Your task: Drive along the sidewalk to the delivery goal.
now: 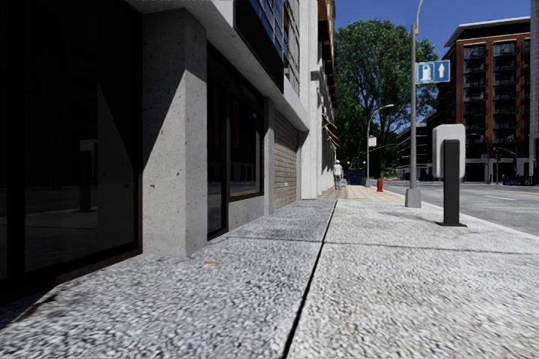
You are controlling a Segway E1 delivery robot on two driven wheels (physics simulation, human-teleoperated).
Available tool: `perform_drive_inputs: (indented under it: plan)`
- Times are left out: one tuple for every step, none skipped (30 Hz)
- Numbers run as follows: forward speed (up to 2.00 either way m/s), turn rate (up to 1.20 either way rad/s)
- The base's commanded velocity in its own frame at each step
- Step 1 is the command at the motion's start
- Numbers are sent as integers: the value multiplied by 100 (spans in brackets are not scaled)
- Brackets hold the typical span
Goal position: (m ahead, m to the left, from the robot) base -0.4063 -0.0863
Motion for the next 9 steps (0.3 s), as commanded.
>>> perform_drive_inputs:
  plan:
    - [0, 0]
    - [0, 0]
    - [0, 0]
    - [0, 0]
    - [0, 0]
    - [0, 0]
    - [0, 0]
    - [0, 0]
    - [0, 0]
